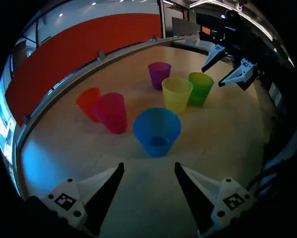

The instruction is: Pour water

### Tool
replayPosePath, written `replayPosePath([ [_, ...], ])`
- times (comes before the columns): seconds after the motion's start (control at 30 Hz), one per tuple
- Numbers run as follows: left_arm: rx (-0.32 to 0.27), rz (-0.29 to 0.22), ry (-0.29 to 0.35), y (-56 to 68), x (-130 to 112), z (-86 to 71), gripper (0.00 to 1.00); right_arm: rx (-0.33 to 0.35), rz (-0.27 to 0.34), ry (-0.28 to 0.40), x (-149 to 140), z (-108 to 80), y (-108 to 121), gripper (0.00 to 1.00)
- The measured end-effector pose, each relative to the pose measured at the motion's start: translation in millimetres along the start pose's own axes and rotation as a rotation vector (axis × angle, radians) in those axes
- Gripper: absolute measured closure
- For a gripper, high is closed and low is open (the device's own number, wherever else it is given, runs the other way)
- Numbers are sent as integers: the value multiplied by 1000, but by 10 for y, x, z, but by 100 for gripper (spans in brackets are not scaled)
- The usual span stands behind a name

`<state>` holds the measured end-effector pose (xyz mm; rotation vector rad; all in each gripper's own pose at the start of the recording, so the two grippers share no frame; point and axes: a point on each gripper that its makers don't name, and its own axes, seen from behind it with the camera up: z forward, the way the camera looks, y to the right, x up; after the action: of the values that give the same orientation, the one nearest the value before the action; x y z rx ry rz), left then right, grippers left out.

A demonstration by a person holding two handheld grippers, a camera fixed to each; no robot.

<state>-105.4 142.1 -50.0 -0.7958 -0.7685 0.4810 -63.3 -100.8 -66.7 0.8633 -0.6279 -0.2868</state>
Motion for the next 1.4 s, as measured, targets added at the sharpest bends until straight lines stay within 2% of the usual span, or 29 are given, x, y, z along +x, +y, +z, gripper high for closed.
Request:
replayPosePath([
  [0.27,49,-46,21,-67,-95,-142,6,-32,25,17,44,-162,-22,1],
  [0.47,112,-99,47,-207,-119,-240,6,-63,38,22,45,-239,-24,1],
  [0.6,147,-148,75,-271,-121,-312,6,-97,77,32,38,-293,24,1],
  [0.77,188,-193,114,-333,-130,-425,6,-173,128,80,123,-400,200,1],
  [0.9,238,-223,175,-415,-77,-544,6,-245,147,120,200,-486,326,1],
  [1.2,345,-293,299,-581,26,-799,6,-373,142,207,439,-654,444,1],
  [1.4,401,-356,381,-675,51,-938,6,-449,185,285,577,-770,529,1],
])
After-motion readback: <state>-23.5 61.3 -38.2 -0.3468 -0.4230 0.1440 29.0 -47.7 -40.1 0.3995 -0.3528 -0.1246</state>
